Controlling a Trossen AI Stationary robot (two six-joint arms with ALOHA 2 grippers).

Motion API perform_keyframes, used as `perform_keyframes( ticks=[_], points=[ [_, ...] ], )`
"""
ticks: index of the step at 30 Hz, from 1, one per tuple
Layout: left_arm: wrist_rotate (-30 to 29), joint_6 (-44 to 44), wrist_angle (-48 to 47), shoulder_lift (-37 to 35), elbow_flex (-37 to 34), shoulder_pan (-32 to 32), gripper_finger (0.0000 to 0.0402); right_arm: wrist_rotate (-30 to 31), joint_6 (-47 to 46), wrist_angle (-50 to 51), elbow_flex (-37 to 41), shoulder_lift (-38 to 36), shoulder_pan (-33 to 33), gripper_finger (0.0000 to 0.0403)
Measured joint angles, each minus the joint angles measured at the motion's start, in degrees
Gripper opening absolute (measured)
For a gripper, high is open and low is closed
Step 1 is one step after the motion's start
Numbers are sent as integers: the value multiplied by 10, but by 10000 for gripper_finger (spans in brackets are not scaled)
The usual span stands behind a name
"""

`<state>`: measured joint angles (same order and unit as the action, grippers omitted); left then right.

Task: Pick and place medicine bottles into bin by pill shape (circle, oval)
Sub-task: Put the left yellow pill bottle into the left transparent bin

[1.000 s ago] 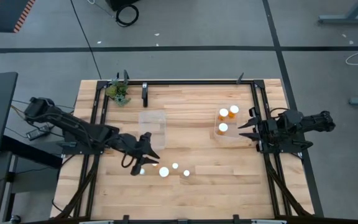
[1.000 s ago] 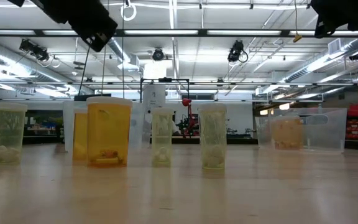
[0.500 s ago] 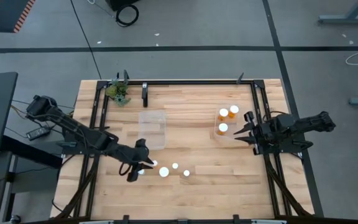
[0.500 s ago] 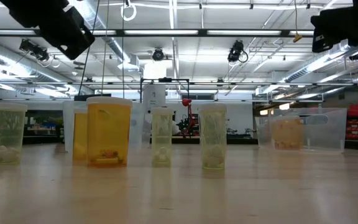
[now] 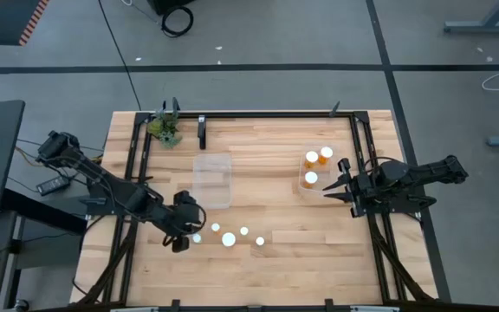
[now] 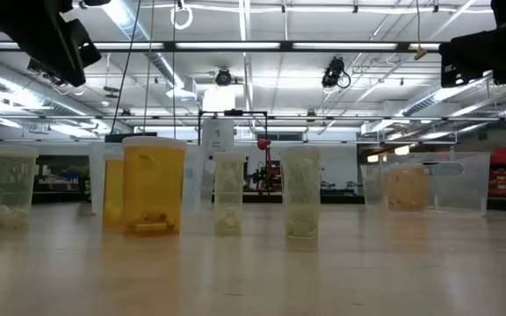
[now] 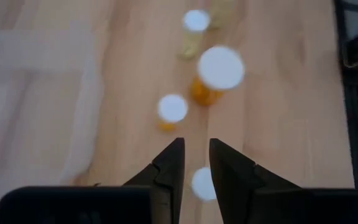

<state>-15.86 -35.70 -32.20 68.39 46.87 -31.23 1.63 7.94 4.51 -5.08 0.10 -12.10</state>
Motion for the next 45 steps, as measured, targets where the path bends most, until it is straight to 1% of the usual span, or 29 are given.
perform_keyframes(
  ticks=[4, 8, 11, 15, 18, 22, 25, 27, 31, 34, 38, 42, 45],
  points=[
    [0, -30, -68, 30, 28, -5, 80, 0, 0, 0, 0, 0, 0, 84],
    [1, -37, -106, 81, 57, -9, 80, 0, 0, 0, 0, 0, 0, 84],
    [13, -37, -145, 112, 75, -9, 80, 0, 0, 0, 0, 0, 0, 84],
    [22, -41, -216, 137, 109, -9, 80, 0, 0, 0, 0, 0, 0, 83],
    [51, -42, -240, 143, 133, -9, 82, 0, 0, 0, 0, 0, 0, 83],
    [96, -73, -241, 161, 135, -9, 105, 0, 0, 0, 0, 0, 0, 83],
    [137, -95, -240, 187, 135, -11, 137, 0, 0, 0, 0, 0, 0, 83],
    [155, -99, -237, 203, 135, -12, 163, 0, 0, 0, 0, 0, 0, 83],
    [172, -99, -214, 232, 134, -11, 211, 0, 0, 0, 0, 0, 0, 83],
    [172, -102, -194, 248, 134, -9, 235, 0, 0, 1, 0, 0, 0, 83],
    [167, -106, -180, 265, 134, -2, 244, 0, 0, 1, 0, 0, 0, 83],
    [164, -110, -170, 287, 134, 7, 237, 0, 0, 0, 0, 0, 0, 83],
    [164, -110, -139, 298, 134, 13, 233, 0, 0, 1, 0, 0, 0, 83]
  ],
)
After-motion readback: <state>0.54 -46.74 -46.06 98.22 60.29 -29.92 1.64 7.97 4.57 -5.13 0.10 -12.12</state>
